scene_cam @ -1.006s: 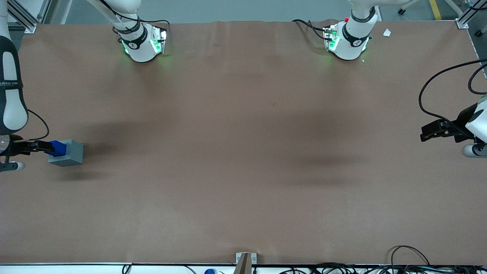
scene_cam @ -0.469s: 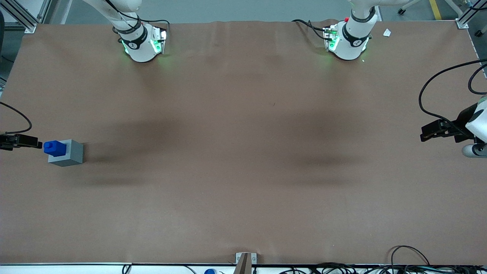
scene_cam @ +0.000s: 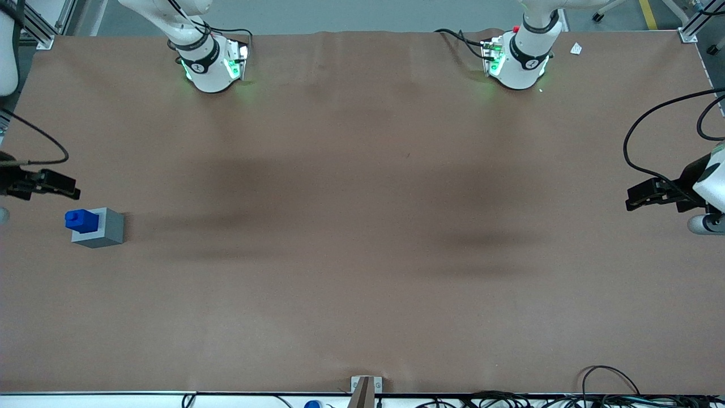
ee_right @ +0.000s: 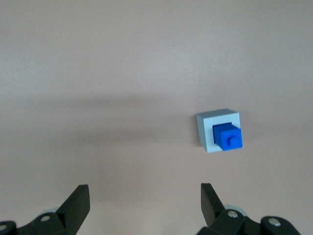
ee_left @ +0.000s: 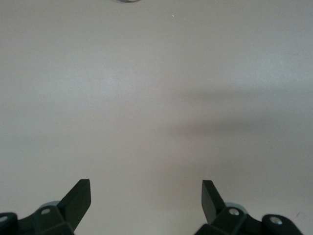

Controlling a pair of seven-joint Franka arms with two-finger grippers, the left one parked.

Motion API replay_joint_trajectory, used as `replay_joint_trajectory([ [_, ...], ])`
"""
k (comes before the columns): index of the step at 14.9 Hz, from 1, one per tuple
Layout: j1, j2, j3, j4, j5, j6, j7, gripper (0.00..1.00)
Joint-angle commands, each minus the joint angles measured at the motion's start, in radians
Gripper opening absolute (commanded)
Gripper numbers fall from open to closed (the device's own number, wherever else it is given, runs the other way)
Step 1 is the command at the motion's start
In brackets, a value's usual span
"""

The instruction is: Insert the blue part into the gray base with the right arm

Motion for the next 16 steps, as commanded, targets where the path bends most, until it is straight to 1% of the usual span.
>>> replay_joint_trajectory([
  [1, 0.026, -0.129, -0.007, -0.136, 0.012, 0.000, 0.032, 1.00],
  [4, 0.038, -0.191, -0.006, -0.150, 0.012, -0.053, 0.083, 1.00],
  [6, 0.038, -0.205, -0.006, -0.144, 0.012, -0.077, 0.109, 1.00],
  [7, 0.038, -0.209, -0.004, -0.144, 0.018, -0.085, 0.126, 1.00],
  [9, 0.038, -0.214, -0.006, -0.144, 0.056, -0.083, 0.161, 1.00],
  [16, 0.043, -0.206, -0.006, -0.141, 0.057, -0.076, 0.157, 1.00],
])
